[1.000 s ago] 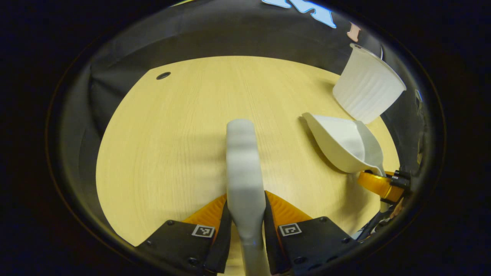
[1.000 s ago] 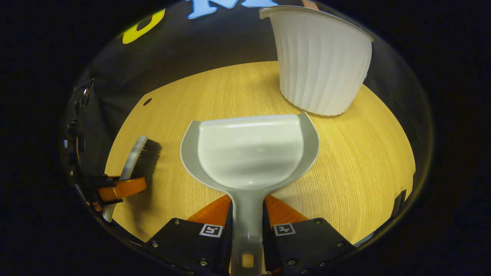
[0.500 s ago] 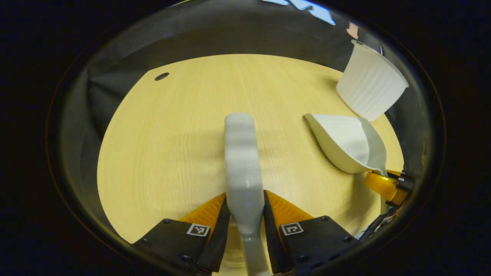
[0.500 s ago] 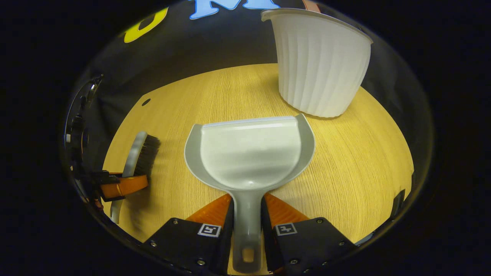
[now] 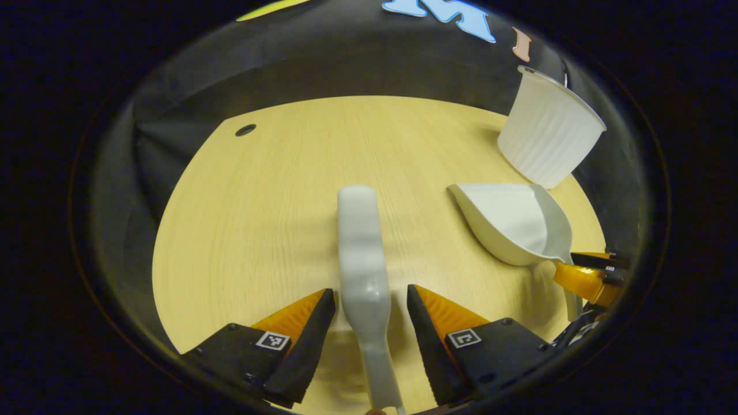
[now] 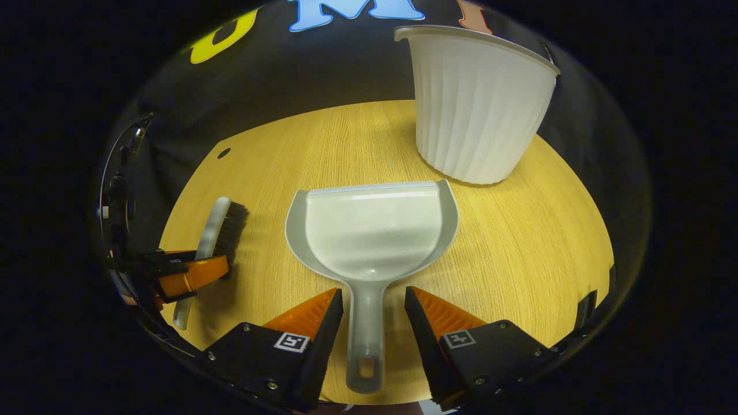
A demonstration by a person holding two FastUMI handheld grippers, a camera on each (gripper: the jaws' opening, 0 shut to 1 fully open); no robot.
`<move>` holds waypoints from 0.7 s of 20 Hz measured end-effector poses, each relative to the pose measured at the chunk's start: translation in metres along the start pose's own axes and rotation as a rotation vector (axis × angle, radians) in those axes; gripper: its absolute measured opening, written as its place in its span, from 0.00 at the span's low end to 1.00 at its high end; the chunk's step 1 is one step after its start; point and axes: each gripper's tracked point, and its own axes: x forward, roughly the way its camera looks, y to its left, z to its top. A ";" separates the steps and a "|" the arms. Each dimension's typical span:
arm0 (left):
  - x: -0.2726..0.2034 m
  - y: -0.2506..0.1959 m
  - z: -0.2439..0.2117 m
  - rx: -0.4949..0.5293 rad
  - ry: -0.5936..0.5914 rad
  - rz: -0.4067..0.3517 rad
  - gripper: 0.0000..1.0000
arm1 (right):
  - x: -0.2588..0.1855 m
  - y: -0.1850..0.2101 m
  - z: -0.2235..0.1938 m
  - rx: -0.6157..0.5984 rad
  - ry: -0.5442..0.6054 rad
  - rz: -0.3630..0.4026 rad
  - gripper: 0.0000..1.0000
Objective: Pick up the small broom and dustpan from the desktop, sweep the trash into the dustpan with the broom, and then empty the trash into the garbage bin.
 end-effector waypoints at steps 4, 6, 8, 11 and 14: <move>-0.016 0.005 0.012 0.020 -0.065 0.035 0.96 | -0.019 -0.006 0.015 -0.003 -0.039 0.009 0.94; -0.024 0.003 0.020 0.033 -0.105 0.043 0.96 | -0.032 -0.008 0.028 -0.008 -0.070 0.021 0.98; -0.033 0.001 0.032 0.046 -0.162 0.057 0.96 | -0.041 -0.010 0.040 -0.015 -0.107 0.031 0.98; -0.053 -0.002 0.056 0.060 -0.268 0.085 0.96 | -0.057 -0.012 0.066 -0.054 -0.185 0.039 0.98; -0.077 -0.005 0.080 0.062 -0.375 0.109 0.96 | -0.079 -0.018 0.092 -0.124 -0.282 0.021 0.98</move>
